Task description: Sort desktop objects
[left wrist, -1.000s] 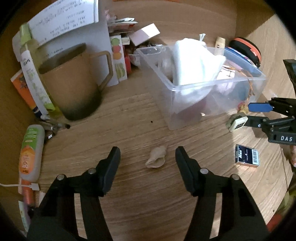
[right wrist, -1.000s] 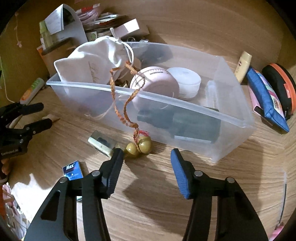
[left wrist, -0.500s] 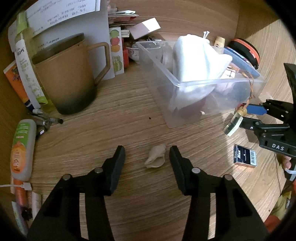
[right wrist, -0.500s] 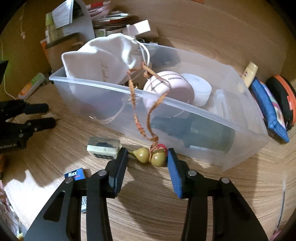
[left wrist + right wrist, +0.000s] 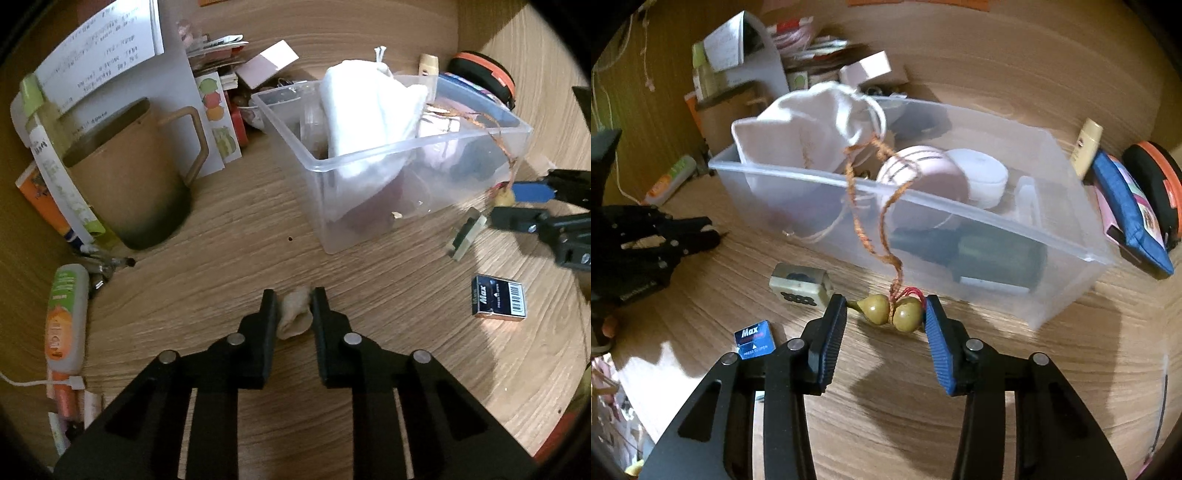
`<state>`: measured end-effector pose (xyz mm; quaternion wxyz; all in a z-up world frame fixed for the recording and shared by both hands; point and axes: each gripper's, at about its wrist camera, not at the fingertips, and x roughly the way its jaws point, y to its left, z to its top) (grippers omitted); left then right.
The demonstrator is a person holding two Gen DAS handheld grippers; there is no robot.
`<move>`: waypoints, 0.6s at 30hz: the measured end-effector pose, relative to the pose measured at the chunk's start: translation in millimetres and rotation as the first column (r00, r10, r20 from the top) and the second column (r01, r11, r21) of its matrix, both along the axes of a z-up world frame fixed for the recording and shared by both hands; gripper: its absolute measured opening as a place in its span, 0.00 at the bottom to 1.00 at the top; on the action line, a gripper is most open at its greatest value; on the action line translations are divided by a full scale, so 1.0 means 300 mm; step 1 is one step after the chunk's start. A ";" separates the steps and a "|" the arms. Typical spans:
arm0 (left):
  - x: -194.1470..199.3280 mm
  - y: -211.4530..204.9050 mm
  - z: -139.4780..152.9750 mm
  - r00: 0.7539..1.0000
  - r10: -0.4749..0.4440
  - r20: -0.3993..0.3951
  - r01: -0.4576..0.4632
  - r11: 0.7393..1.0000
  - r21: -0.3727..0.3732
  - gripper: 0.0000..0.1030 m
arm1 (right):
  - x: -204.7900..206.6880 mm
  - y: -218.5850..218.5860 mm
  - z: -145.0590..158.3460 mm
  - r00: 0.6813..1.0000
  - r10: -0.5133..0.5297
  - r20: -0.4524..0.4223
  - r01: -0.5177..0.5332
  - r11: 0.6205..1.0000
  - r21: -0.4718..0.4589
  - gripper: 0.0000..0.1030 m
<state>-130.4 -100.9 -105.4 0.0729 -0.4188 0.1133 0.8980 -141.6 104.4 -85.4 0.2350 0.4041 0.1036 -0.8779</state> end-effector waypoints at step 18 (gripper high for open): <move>0.108 0.007 0.146 0.984 0.112 -0.142 -0.086 0.981 0.174 0.17 | 0.051 0.119 0.124 0.996 0.010 -0.088 -0.018 0.996 -0.092 0.38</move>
